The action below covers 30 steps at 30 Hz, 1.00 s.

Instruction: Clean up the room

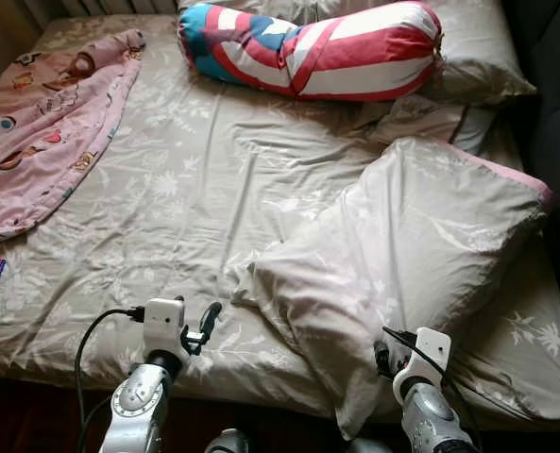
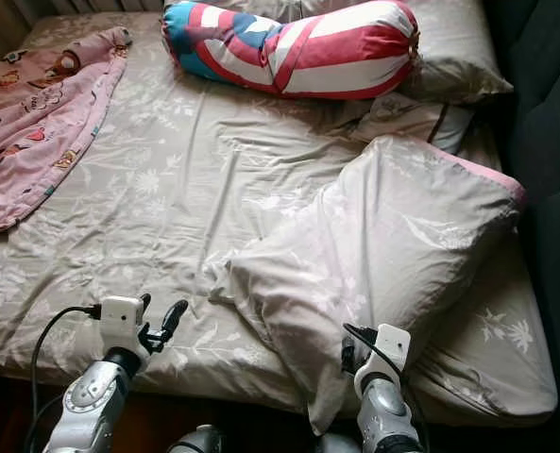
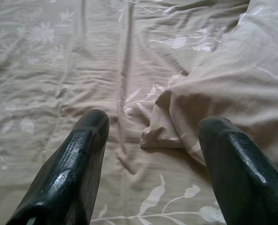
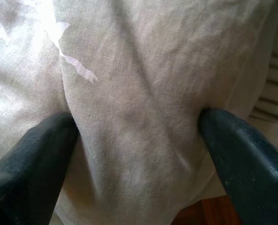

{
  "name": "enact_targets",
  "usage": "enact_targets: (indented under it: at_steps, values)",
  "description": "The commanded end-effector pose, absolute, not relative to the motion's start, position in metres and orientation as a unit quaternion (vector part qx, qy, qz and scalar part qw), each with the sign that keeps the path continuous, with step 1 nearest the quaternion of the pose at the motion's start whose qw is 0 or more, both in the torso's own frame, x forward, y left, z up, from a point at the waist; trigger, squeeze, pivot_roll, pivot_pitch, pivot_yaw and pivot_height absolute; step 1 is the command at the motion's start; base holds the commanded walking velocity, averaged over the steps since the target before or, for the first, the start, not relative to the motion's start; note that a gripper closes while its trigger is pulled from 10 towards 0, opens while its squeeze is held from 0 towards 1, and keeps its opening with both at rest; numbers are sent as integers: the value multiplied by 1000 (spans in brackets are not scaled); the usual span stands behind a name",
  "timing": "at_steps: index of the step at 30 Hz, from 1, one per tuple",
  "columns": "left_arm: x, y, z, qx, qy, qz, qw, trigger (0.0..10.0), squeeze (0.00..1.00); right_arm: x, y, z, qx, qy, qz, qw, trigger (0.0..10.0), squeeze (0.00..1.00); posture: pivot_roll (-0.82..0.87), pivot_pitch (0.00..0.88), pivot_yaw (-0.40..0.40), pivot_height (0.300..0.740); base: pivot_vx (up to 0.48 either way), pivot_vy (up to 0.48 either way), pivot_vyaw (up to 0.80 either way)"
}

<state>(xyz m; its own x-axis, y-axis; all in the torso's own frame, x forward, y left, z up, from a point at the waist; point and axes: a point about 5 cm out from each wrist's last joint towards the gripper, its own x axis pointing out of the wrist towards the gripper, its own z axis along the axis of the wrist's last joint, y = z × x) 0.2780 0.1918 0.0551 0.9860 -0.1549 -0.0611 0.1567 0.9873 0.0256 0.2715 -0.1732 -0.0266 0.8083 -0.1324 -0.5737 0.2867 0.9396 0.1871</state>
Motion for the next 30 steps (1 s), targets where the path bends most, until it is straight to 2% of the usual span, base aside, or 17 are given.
enact_targets:
  at_steps: [1,14,15,17,18,30]
  values:
    - [269,195,47,21,52,-85,995,10000,0,257,-164,-41,142,330,-102,928,10000,0,131,367,122,740,0,0,0]
    - [255,191,46,53,71,-124,988,10000,0,246,-155,-50,153,354,-86,919,10000,0,167,385,160,740,0,0,0]
    - [254,192,47,53,71,-123,988,10000,0,245,-155,-51,153,355,-86,918,4980,0,173,389,165,740,0,0,0]
    - [252,192,48,52,72,-123,988,10000,0,242,-156,-52,148,359,-85,917,4980,0,175,390,166,740,0,0,0]
    - [252,193,48,53,73,-123,988,10000,0,241,-156,-53,151,360,-87,916,0,0,177,391,167,740,0,0,0]
    - [249,195,47,57,81,-124,987,10000,0,237,-153,-55,151,366,-82,915,0,0,183,394,168,740,0,0,0]
